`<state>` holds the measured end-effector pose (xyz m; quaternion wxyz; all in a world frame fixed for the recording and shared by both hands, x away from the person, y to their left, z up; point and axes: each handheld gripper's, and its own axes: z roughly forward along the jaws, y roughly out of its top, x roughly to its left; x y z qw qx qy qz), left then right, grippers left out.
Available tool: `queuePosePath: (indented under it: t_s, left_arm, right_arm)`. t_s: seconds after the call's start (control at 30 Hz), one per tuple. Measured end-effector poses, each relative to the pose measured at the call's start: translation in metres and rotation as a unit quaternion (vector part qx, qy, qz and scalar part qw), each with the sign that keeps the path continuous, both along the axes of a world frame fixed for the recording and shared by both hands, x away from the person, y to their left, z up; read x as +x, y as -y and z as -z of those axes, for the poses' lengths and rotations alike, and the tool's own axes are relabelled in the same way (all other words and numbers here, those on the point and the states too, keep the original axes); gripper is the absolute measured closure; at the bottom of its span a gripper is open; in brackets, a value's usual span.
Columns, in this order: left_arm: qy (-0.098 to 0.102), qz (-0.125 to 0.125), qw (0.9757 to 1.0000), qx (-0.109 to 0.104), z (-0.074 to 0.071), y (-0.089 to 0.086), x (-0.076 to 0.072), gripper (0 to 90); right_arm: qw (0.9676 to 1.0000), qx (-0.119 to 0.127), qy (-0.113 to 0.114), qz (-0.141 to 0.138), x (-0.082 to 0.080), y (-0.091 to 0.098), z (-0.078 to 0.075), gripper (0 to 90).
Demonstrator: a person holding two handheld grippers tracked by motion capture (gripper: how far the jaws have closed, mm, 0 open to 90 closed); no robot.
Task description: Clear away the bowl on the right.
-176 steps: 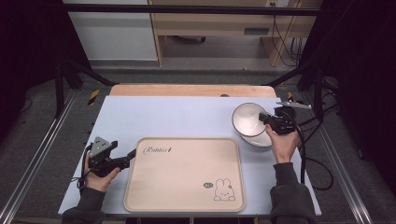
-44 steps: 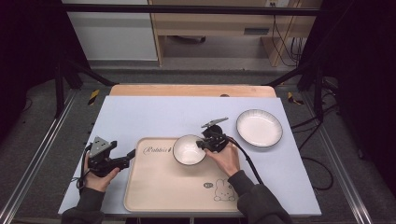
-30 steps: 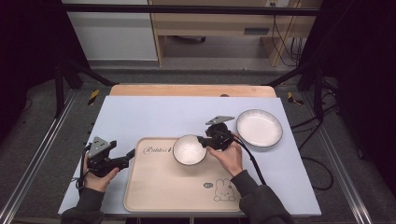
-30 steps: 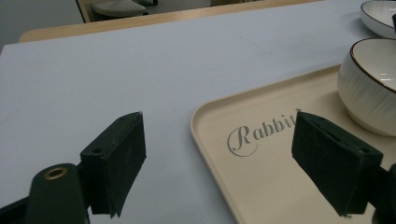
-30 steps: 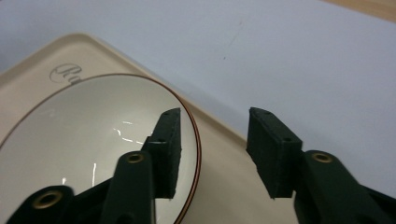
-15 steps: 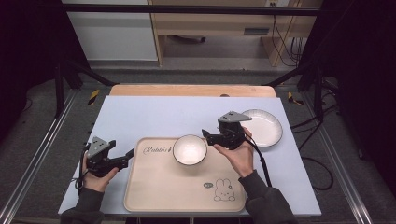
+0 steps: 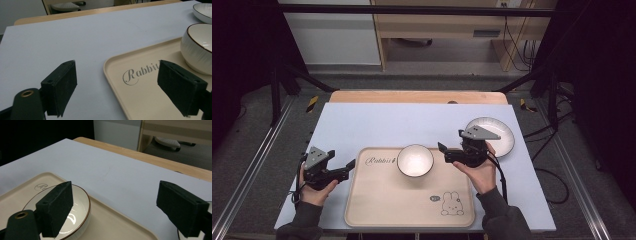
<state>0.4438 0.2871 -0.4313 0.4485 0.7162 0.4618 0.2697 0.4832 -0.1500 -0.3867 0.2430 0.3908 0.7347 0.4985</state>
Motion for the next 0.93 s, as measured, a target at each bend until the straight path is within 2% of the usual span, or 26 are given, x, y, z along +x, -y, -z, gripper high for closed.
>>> queuePosePath:
  t_s: [0.17, 0.37, 0.63, 0.93]
  left_arm:
    - [0.002, -0.005, 1.0, -0.001, -0.001, -0.002, -0.001, 14.6]
    - [0.002, -0.004, 1.0, 0.0, 0.0, -0.001, -0.001, 14.0]
    - [0.002, -0.002, 1.0, 0.002, 0.001, 0.001, -0.002, 13.7]
    - [-0.001, 0.0, 1.0, 0.004, 0.003, 0.002, -0.003, 13.6]
  right_arm:
    - [0.9997, 0.007, 0.023, -0.007, -0.011, 0.006, 0.0, 8.6]
    - [0.9993, 0.008, 0.036, -0.005, -0.021, 0.016, 0.004, 7.1]
    - [0.9994, 0.0, 0.029, 0.017, -0.032, 0.035, 0.025, 6.4]
    - [0.9992, 0.001, 0.024, 0.031, -0.036, 0.047, 0.036, 5.9]
